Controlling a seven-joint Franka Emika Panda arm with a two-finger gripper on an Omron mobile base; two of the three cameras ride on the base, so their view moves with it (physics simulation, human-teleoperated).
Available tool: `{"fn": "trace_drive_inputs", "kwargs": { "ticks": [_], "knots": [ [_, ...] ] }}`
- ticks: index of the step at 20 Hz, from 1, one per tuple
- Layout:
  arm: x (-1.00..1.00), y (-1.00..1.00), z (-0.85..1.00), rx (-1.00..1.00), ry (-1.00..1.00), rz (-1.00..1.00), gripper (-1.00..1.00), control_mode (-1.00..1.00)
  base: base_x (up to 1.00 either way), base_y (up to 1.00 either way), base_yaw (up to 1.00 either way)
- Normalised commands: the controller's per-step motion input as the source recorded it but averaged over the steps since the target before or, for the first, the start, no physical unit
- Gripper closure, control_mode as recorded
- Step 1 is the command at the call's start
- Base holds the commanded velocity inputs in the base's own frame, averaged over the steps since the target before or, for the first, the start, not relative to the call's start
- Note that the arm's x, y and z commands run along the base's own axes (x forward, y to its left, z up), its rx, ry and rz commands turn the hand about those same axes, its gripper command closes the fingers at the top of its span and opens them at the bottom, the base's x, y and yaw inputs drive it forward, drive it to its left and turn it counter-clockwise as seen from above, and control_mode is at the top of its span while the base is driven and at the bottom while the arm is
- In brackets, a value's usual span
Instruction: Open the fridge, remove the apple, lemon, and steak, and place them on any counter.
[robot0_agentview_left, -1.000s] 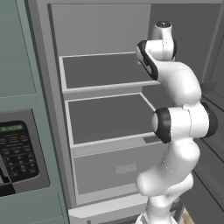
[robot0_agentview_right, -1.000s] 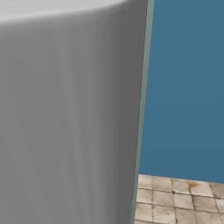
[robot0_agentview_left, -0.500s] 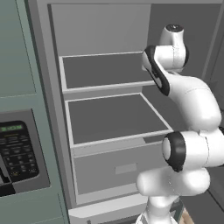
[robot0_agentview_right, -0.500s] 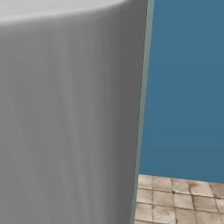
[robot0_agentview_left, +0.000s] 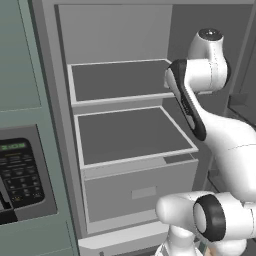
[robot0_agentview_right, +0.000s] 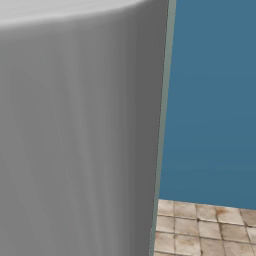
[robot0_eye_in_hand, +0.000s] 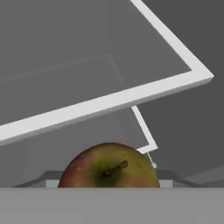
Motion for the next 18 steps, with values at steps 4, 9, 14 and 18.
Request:
{"fn": "trace_drive_inputs", "kwargs": {
  "ticks": [4, 9, 14, 18],
  "knots": [
    [-0.84, -0.08, 0.24, 0.04, 0.02, -0.05, 1.0, -1.0, 0.0, 0.0, 0.0],
    [-0.95, -0.29, 0.01, 0.0, -0.03, 0.01, 1.0, -1.0, 0.0, 0.0, 0.0],
    [-0.93, 0.0, 0.0, -0.01, -0.06, 0.0, 1.0, -1.0, 0.0, 0.0, 0.0],
    [-0.82, 0.0, 0.0, 0.0, -0.02, 0.0, 1.0, -1.0, 0.0, 0.0, 0.0]
  ]
}}
